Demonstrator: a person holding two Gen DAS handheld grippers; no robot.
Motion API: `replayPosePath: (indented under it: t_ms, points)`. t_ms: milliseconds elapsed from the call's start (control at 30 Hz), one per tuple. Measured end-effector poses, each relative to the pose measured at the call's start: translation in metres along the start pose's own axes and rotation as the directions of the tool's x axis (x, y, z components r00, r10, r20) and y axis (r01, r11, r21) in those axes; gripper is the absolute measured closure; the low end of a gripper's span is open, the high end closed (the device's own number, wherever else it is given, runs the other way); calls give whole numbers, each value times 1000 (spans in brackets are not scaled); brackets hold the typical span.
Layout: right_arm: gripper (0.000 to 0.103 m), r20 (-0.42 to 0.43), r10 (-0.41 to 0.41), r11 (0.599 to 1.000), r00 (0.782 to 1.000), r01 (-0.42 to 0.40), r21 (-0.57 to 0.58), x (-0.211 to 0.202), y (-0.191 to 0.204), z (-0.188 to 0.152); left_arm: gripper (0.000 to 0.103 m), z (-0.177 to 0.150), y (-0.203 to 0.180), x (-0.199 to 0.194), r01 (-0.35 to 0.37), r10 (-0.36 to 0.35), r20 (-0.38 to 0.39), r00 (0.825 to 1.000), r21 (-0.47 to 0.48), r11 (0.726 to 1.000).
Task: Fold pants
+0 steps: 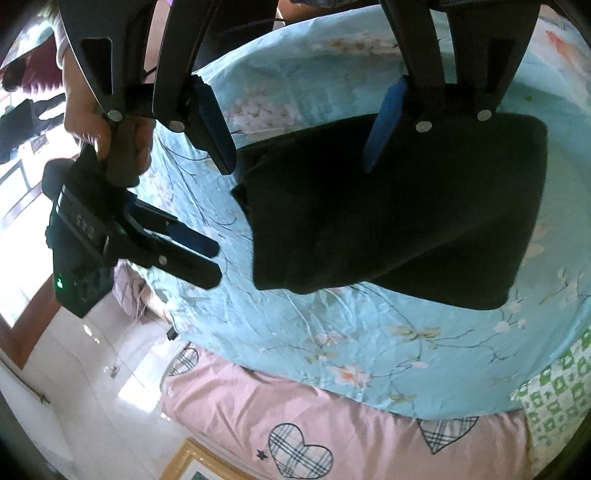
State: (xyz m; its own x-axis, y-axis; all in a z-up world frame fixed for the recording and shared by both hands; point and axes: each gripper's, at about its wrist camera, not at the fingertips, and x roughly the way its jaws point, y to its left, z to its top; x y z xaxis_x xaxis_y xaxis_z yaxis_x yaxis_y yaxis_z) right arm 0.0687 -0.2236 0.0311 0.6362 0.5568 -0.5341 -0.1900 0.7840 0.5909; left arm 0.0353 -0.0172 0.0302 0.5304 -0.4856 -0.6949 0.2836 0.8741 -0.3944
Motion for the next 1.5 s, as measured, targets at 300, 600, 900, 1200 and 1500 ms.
replayPosePath:
  t_ms: [300, 600, 900, 1200, 1500]
  points:
    - [10, 10, -108, 994, 994, 108, -28, 4, 33, -11, 29, 5, 41, -24, -41, 45, 53, 998, -83, 996]
    - [9, -5, -153, 988, 988, 153, -19, 9, 51, -20, 26, 15, 87, -39, -84, 100, 84, 992, -175, 981]
    - [7, -42, -187, 982, 981, 188, 21, 22, 51, -33, 24, 18, 124, -35, -110, 129, 59, 990, -249, 962]
    - [7, -73, -217, 974, 973, 221, 44, 32, 45, -34, 24, 19, 151, -23, -110, 123, 27, 992, -300, 948]
    - [7, -117, -212, 973, 970, 221, 73, 48, 35, -39, 23, 28, 152, -10, -118, 125, 4, 992, -290, 950]
